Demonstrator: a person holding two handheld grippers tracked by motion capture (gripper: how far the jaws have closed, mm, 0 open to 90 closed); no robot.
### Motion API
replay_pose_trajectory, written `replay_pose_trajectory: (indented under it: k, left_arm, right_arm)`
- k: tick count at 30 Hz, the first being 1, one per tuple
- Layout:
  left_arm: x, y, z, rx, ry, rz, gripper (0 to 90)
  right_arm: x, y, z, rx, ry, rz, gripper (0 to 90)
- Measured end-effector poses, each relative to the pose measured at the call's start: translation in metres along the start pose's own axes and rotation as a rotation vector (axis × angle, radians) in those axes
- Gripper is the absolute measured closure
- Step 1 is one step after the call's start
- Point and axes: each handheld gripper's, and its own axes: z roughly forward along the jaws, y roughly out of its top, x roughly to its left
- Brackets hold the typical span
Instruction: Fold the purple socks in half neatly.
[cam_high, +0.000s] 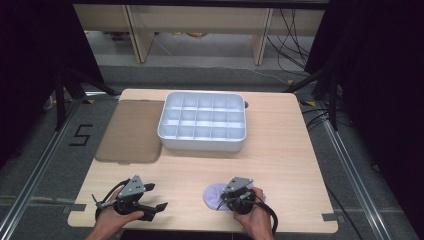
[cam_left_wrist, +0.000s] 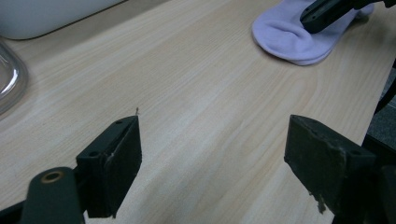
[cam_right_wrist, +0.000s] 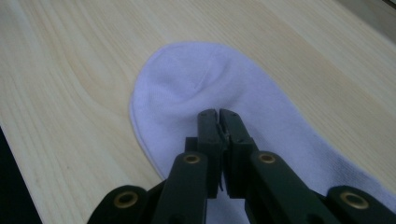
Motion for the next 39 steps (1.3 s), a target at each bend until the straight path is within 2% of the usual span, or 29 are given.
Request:
replay_pose_trajectory:
  k: [1, 3, 4, 5, 6, 8, 9, 10, 12, 13, 14, 15, 17, 18, 21, 22, 23, 24, 25, 26, 29, 30, 32, 34, 36, 37, 38, 39]
  left_arm:
    - [0.000, 0.000, 0.000, 0.006, -0.002, 0.002, 18.2]
    - [0.000, 0.001, 0.000, 0.012, 0.001, 0.010, 18.2]
    - [0.001, 0.001, 0.000, 0.028, 0.004, 0.028, 18.2]
    - [0.001, 0.001, 0.000, 0.028, 0.004, 0.028, 18.2]
    - [-0.002, 0.001, 0.002, 0.018, 0.007, -0.005, 18.3]
    - [-0.003, 0.002, 0.004, 0.021, 0.007, 0.002, 18.3]
    - [-0.003, 0.002, 0.004, 0.021, 0.007, 0.002, 18.3]
    - [-0.003, 0.002, 0.004, 0.035, 0.006, 0.026, 18.3]
    - [-0.005, 0.002, 0.006, 0.024, 0.005, 0.010, 18.4]
    - [-0.004, 0.003, 0.006, 0.043, 0.005, 0.039, 18.4]
    - [-0.005, 0.003, 0.007, 0.029, 0.005, 0.022, 18.4]
    - [-0.005, 0.003, 0.008, 0.025, 0.003, 0.024, 18.5]
    - [-0.006, 0.003, 0.009, 0.012, 0.001, 0.015, 18.6]
    - [-0.004, 0.004, 0.009, 0.030, 0.005, 0.030, 18.8]
    - [-0.005, 0.003, 0.009, 0.026, 0.003, 0.018, 18.8]
    - [-0.005, 0.003, 0.010, 0.025, 0.003, 0.016, 18.8]
    - [-0.005, 0.004, 0.010, 0.024, 0.004, 0.016, 18.8]
    - [-0.003, 0.004, 0.009, 0.043, 0.003, 0.034, 18.8]
    - [-0.004, 0.004, 0.009, 0.048, 0.003, 0.036, 18.8]
    - [-0.005, 0.003, 0.011, 0.028, -0.002, 0.016, 18.8]
    - [-0.004, 0.004, 0.011, 0.037, -0.003, 0.025, 18.8]
    - [-0.005, 0.004, 0.012, 0.023, -0.005, -0.003, 18.8]
    - [-0.006, 0.005, 0.015, 0.041, -0.020, 0.001, 19.7]
    - [-0.006, 0.005, 0.016, 0.049, -0.016, 0.010, 20.2]
    - [-0.006, 0.006, 0.019, 0.044, -0.023, 0.013, 21.6]
    - [-0.005, 0.007, 0.019, 0.065, -0.028, 0.033, 21.6]
    - [-0.009, 0.007, 0.024, 0.045, -0.030, -0.003, 23.0]
    - [-0.009, 0.007, 0.024, 0.045, -0.030, -0.003, 24.2]
  right_arm:
    - [0.001, 0.002, 0.001, 0.011, 0.005, -0.009, 88.0]
    - [0.006, 0.006, 0.006, -0.006, -0.002, -0.007, 88.0]
    - [0.011, 0.011, 0.008, 0.009, 0.015, -0.017, 88.0]
    - [0.011, 0.011, 0.008, 0.009, 0.015, -0.017, 88.0]
    - [0.015, 0.015, 0.012, 0.001, 0.018, -0.030, 88.0]
    - [0.019, 0.019, 0.015, 0.005, 0.027, -0.044, 88.0]
    - [0.022, 0.021, 0.017, 0.001, 0.019, -0.034, 88.0]
    - [0.022, 0.023, 0.017, 0.012, 0.029, -0.041, 88.0]
    - [0.024, 0.024, 0.020, -0.001, 0.030, -0.043, 88.1]
    - [0.025, 0.026, 0.019, 0.013, 0.039, -0.041, 88.1]
    - [0.026, 0.026, 0.020, 0.011, 0.038, -0.050, 88.1]
    - [0.027, 0.027, 0.022, -0.007, 0.045, -0.061, 88.3]
    - [0.026, 0.028, 0.023, -0.001, 0.049, -0.079, 88.3]
    - [0.029, 0.030, 0.024, 0.004, 0.057, -0.071, 88.4]
    - [0.031, 0.032, 0.027, -0.007, 0.060, -0.073, 88.5]
    - [0.033, 0.033, 0.028, -0.015, 0.070, -0.061, 88.5]
    - [0.033, 0.035, 0.030, -0.018, 0.082, -0.071, 88.5]
    - [0.034, 0.036, 0.030, -0.009, 0.079, -0.065, 88.6]
    - [0.037, 0.039, 0.031, -0.004, 0.094, -0.068, 88.6]
    - [0.038, 0.040, 0.033, -0.008, 0.095, -0.078, 88.5]
    - [0.042, 0.043, 0.038, -0.024, 0.105, -0.075, 88.5]
    - [0.042, 0.043, 0.038, -0.024, 0.105, -0.075, 88.5]
    - [0.046, 0.046, 0.039, -0.020, 0.122, -0.088, 88.6]
    - [0.048, 0.048, 0.041, -0.025, 0.122, -0.091, 88.5]
    - [0.049, 0.048, 0.041, -0.023, 0.122, -0.099, 88.5]
    - [0.048, 0.049, 0.043, -0.032, 0.135, -0.123, 88.5]
    - [0.050, 0.049, 0.044, -0.039, 0.123, -0.126, 88.5]
    - [0.050, 0.049, 0.044, -0.039, 0.123, -0.126, 88.5]
